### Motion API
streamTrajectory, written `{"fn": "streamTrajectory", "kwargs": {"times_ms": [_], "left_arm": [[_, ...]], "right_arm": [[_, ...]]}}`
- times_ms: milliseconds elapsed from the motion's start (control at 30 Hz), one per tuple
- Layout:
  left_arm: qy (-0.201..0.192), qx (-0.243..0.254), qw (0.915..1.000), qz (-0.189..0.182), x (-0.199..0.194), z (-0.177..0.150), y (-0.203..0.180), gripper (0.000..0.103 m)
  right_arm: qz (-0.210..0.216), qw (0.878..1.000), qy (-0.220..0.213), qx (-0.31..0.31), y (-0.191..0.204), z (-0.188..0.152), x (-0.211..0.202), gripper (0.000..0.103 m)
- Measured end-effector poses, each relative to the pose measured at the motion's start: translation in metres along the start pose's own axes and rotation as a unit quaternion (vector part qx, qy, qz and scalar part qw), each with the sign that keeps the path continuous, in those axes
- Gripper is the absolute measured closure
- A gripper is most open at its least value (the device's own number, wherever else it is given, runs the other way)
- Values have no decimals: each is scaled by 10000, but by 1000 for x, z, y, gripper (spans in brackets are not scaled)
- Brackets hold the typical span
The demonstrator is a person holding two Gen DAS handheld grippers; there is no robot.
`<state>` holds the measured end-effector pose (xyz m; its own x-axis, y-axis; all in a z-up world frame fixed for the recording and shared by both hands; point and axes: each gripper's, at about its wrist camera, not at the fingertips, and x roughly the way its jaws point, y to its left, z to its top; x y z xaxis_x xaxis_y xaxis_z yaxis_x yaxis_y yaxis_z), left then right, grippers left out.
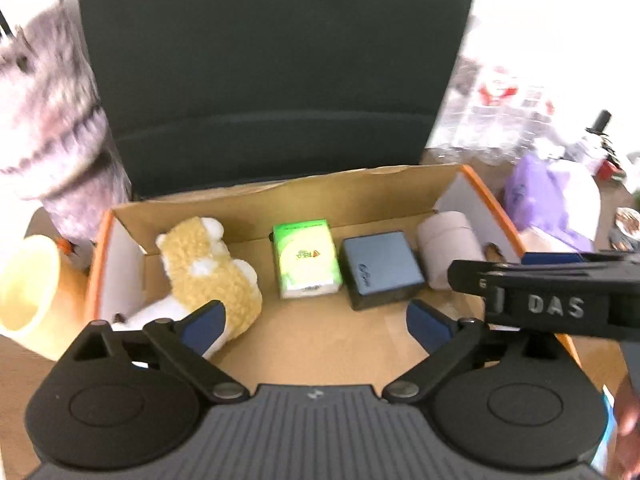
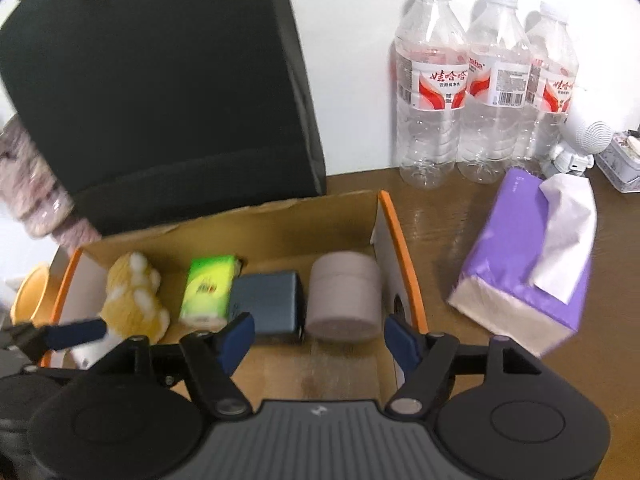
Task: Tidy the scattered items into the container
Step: 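Lower tissue pack and pink container into the box and open both grippers, then withdraw both grippers from the box back over the table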
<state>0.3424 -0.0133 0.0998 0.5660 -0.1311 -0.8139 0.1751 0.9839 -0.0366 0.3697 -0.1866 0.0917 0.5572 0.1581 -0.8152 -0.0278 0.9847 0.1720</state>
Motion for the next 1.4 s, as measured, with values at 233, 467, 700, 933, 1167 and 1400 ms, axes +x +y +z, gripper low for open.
{"fn": "streamTrajectory", "kwargs": {"times_ms": [233,467,700,933,1167,1400], "left_arm": [[5,9,9994,357,-42,-33,10,0],[-26,-184,9986,500,-81,-75,19,0],[-31,-361,9982,488,-107,-115,17,0],[-70,-454,9967,674,-132,-147,8,0],[-338,-692,9956,526,-153,-200,-11,0],[-1240,-552,9866,902,-177,-272,-43,0]], "right_arm": [[-241,9982,410,-373,21,-26,-39,23],[-135,9977,424,-516,39,-62,-74,22],[33,9978,327,-577,43,-101,-104,21],[56,9972,225,-717,35,-141,-133,20],[208,9959,-99,-878,27,-186,-165,20],[705,9893,-1000,-791,15,-265,-197,18]]}}
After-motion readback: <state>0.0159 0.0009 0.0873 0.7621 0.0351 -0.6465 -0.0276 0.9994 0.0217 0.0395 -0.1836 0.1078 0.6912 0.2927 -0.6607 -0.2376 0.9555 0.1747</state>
